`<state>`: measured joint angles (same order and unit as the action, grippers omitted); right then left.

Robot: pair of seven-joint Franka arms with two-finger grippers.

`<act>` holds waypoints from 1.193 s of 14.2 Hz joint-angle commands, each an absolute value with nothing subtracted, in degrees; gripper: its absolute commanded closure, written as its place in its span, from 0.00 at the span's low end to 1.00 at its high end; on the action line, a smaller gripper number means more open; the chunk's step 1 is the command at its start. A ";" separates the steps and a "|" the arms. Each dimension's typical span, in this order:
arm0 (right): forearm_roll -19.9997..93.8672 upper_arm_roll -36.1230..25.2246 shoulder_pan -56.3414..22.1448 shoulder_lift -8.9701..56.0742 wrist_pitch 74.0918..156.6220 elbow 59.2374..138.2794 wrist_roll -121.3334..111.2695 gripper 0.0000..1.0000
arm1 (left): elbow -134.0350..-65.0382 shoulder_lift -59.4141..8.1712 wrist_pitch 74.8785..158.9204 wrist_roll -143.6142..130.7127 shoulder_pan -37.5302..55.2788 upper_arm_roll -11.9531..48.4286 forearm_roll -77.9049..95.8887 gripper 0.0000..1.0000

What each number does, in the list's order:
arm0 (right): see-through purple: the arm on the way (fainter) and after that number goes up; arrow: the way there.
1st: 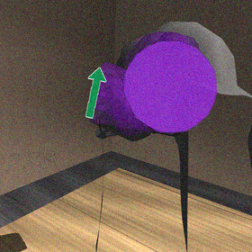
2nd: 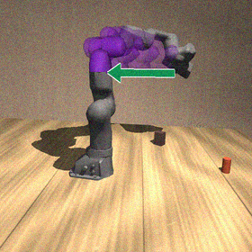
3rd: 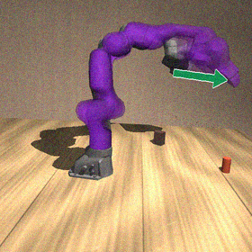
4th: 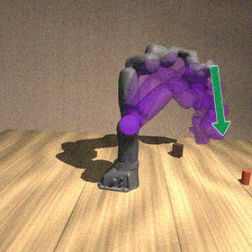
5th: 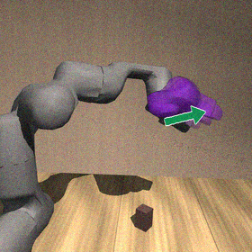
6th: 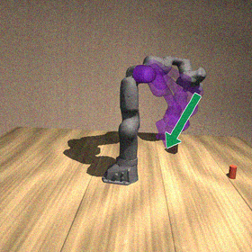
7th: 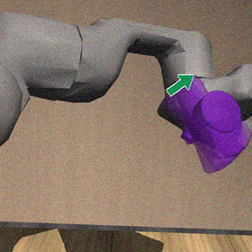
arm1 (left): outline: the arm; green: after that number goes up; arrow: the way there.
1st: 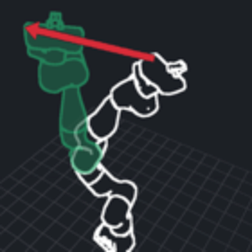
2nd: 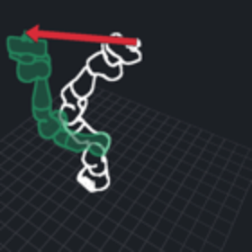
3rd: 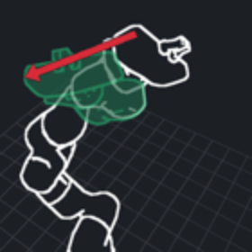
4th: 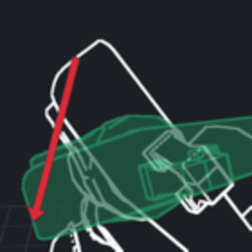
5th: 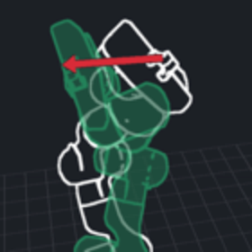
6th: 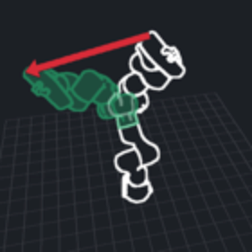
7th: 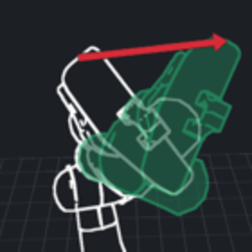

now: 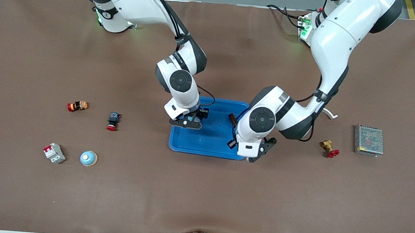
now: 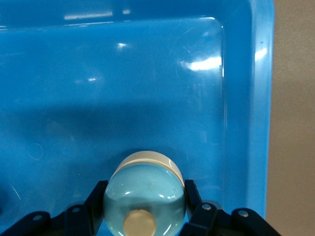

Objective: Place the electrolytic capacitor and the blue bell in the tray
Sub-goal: 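Lower the blue bell into the tray while the left gripper brings the capacitor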

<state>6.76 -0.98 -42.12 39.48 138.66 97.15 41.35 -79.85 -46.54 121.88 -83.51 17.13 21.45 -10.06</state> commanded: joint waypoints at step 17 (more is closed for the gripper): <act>6.15 -1.67 -42.54 37.02 135.56 96.60 41.40 0.00 | -77.87 -50.63 125.25 -84.55 18.46 20.83 -9.49 0.00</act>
<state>6.73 -1.13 -42.60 39.89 139.12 96.83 41.32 -79.08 -50.92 125.47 -84.62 17.89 21.25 -10.05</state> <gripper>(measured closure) 0.000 0.225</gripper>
